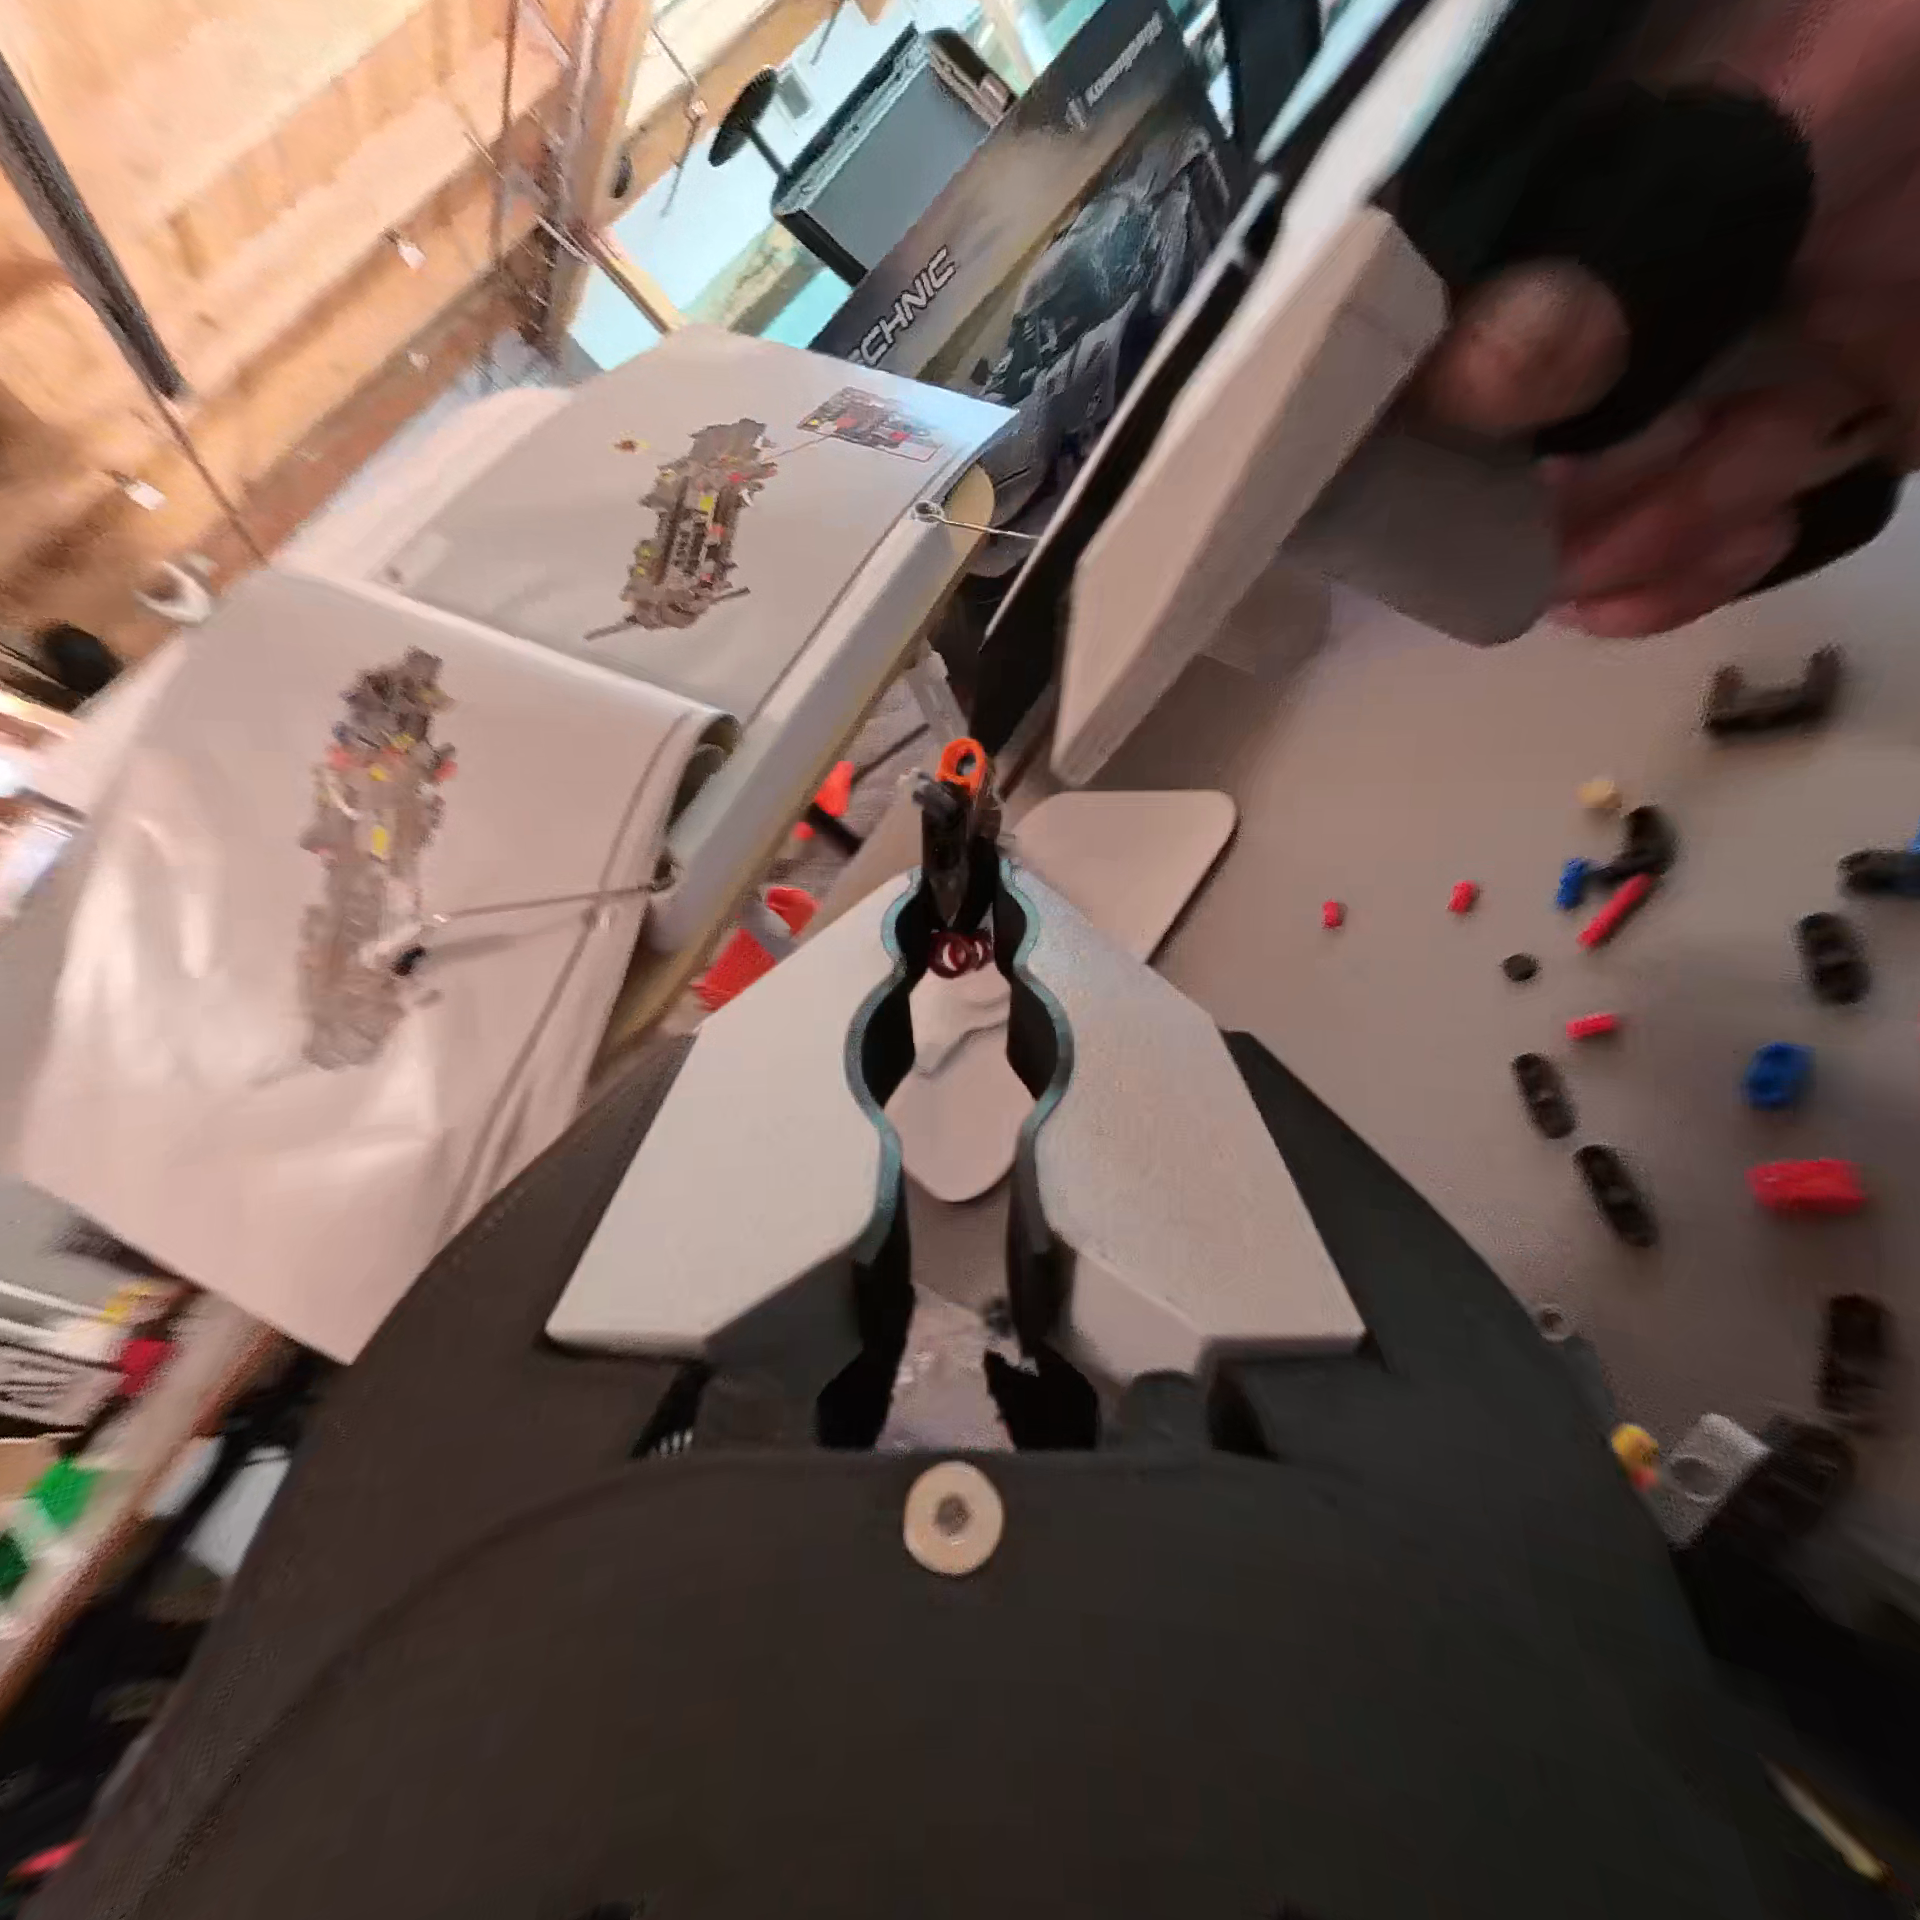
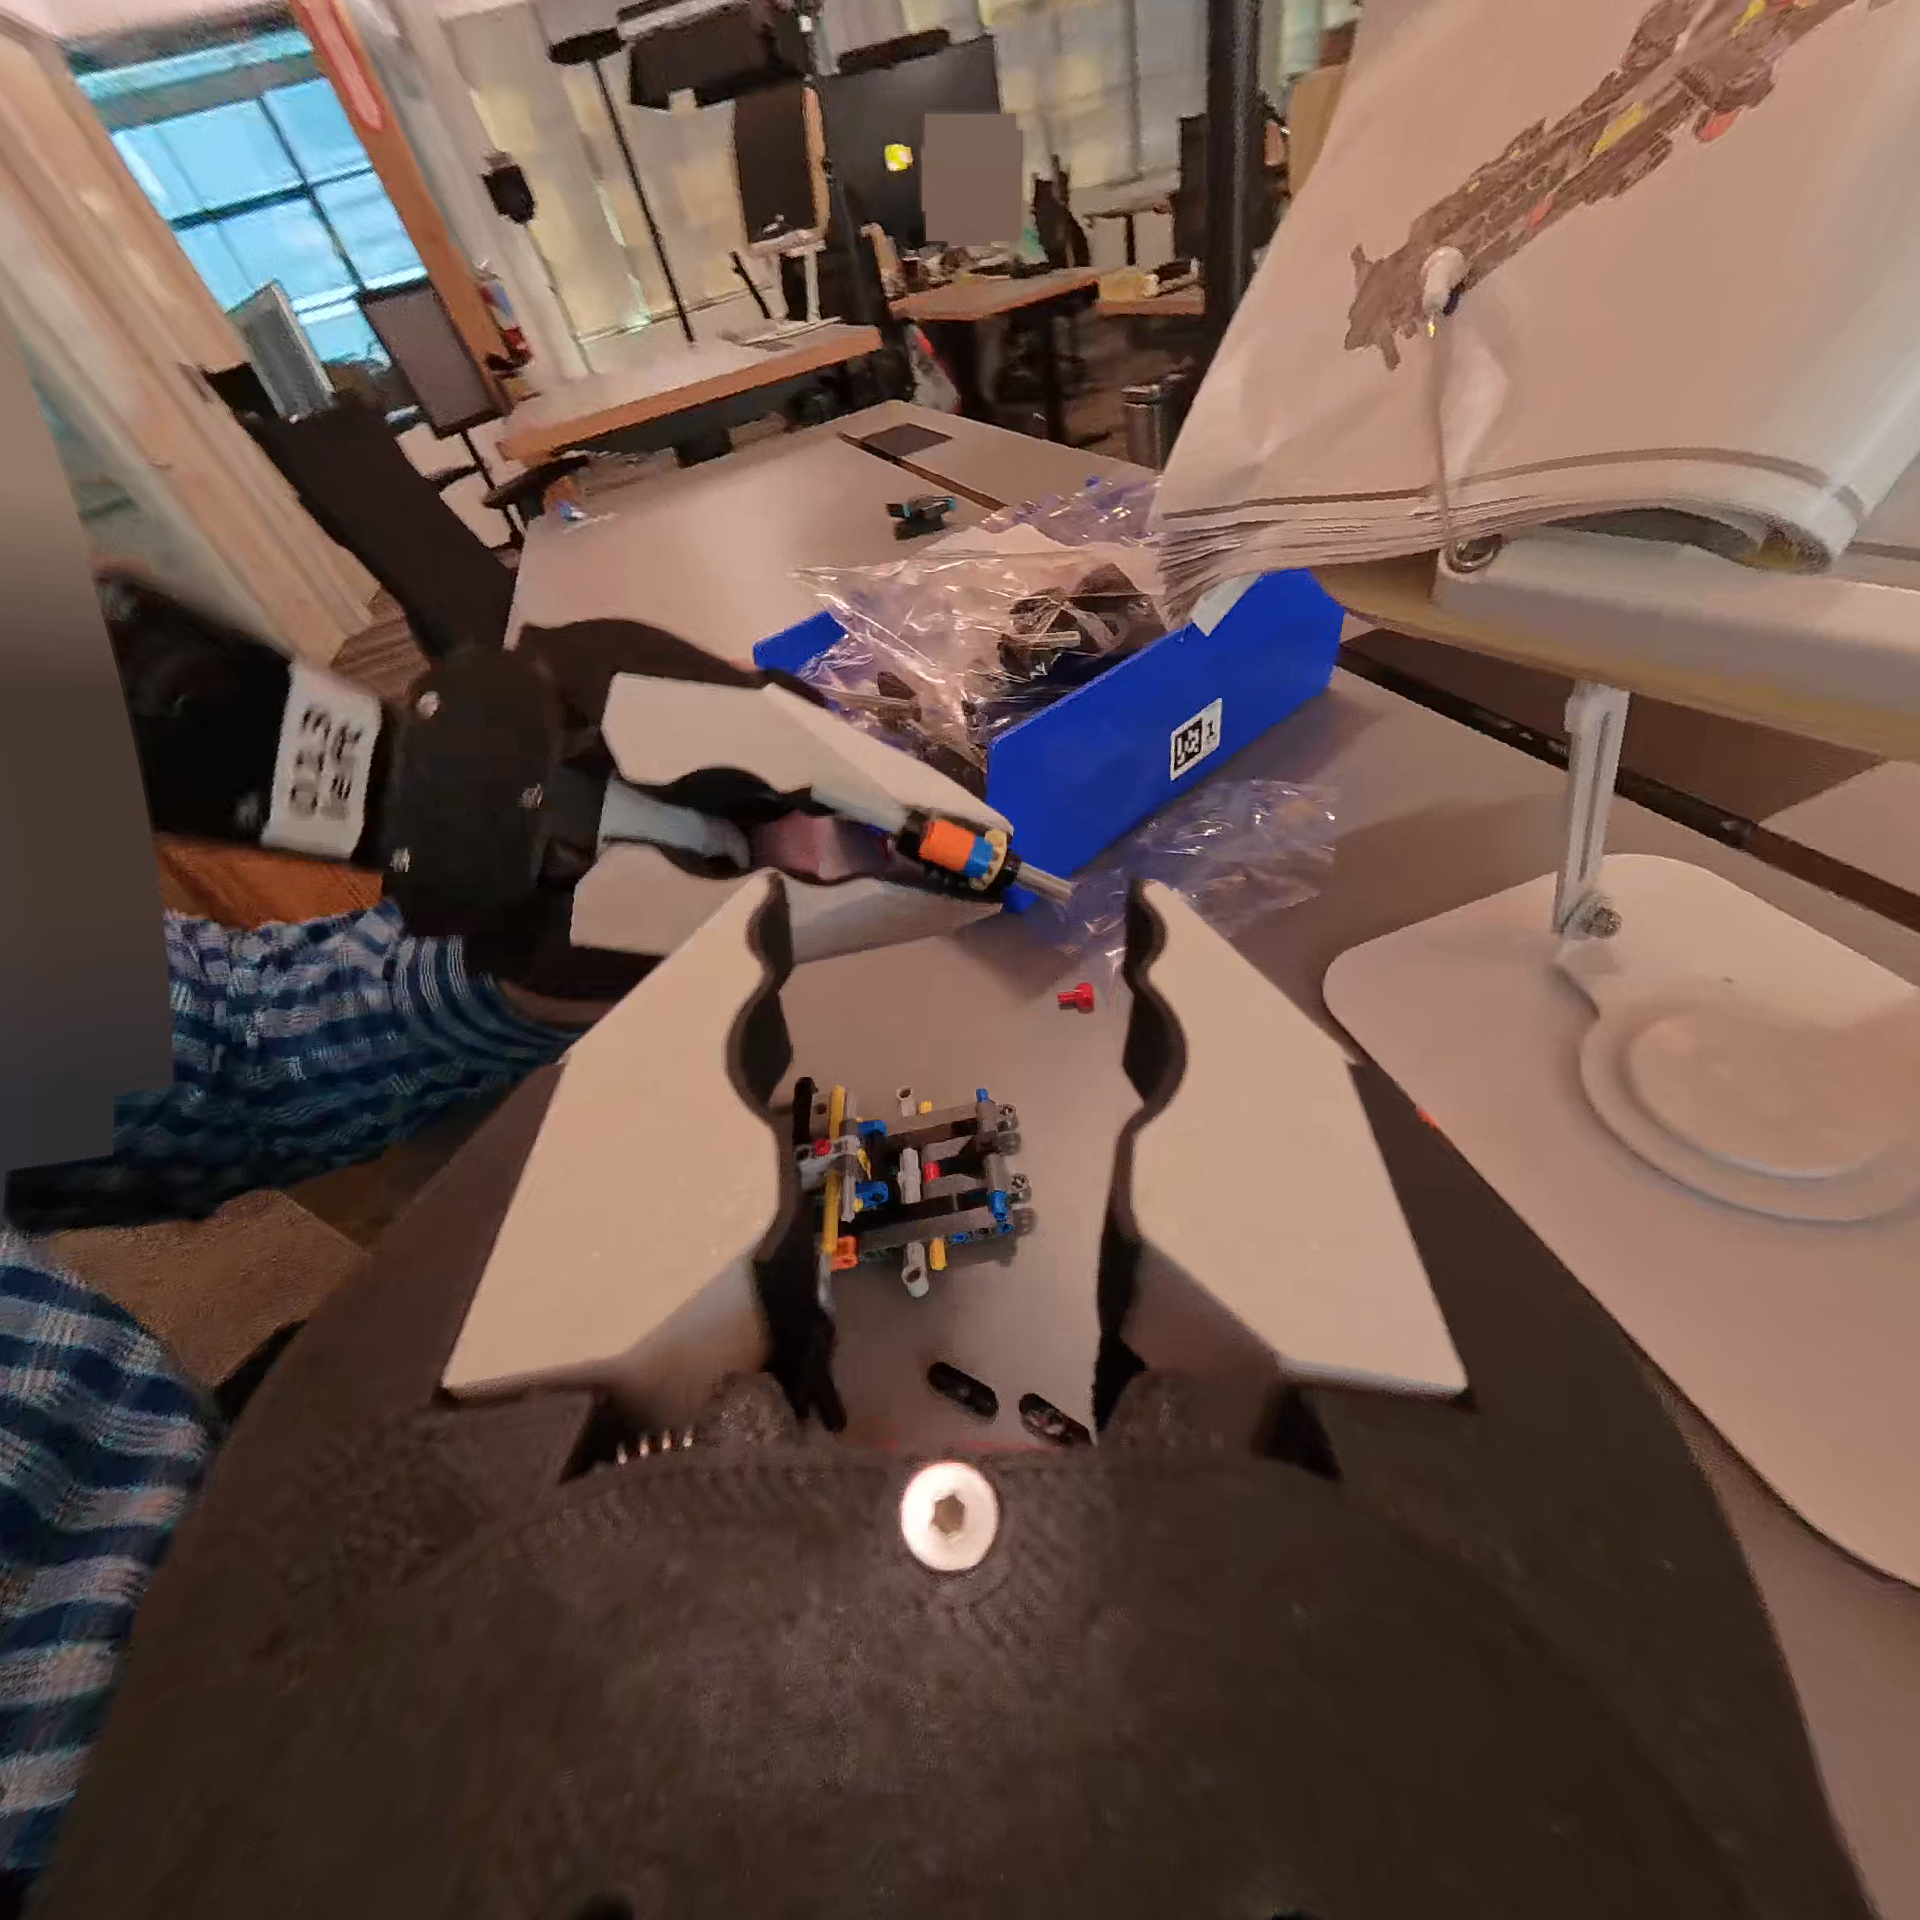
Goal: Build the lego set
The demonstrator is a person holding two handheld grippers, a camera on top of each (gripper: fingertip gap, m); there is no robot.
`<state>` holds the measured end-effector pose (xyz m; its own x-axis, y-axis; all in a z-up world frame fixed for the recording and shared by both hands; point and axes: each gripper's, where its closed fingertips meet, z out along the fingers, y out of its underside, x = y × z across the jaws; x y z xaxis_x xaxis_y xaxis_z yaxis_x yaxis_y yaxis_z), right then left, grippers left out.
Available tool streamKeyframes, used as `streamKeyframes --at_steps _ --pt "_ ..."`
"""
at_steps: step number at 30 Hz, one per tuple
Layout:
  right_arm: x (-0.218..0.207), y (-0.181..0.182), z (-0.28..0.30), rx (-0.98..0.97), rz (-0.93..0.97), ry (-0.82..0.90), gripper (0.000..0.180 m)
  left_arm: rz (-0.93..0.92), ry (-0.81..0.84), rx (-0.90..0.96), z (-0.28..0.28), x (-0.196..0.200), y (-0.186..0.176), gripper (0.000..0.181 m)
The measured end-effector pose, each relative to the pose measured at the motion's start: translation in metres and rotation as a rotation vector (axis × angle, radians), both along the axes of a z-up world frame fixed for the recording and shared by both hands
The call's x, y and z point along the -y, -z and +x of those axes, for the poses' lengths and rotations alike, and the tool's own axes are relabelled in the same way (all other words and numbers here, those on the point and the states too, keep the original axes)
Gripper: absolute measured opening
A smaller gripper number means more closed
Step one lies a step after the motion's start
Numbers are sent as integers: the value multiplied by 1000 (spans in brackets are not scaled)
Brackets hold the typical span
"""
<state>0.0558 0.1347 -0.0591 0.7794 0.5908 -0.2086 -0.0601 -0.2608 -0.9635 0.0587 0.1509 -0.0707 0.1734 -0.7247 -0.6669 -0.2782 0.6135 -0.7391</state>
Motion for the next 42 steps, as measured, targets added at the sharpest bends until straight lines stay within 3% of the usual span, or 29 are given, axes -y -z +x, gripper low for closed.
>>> streamKeyframes --at_steps 2,6,10,12,17,23,42 --pt "0 0 -4 -77 -54 1 74 107 -38 -4 1 1 -2 9" --pt "0 1 -8 -207 -105 -19 62 230 -79 6 0 4 -10 9" --pt "2 -1 -8 -131 -54 18 44 317 -116 -15 1 5 -10 8" --pt "2 0 -8 -59 -41 42 44 351 -132 -21 1 5 -11 8" --pt "7 -6 -13 -152 -57 -17 36 392 -155 -19 1 2 -13 8" --pt "8 -11 -11 -248 -73 -66 47 392 -152 -22 1 2 -12 8" --pt "9 -8 -8 -151 -44 -55 39 430 -163 -16 3 7 -12 8"
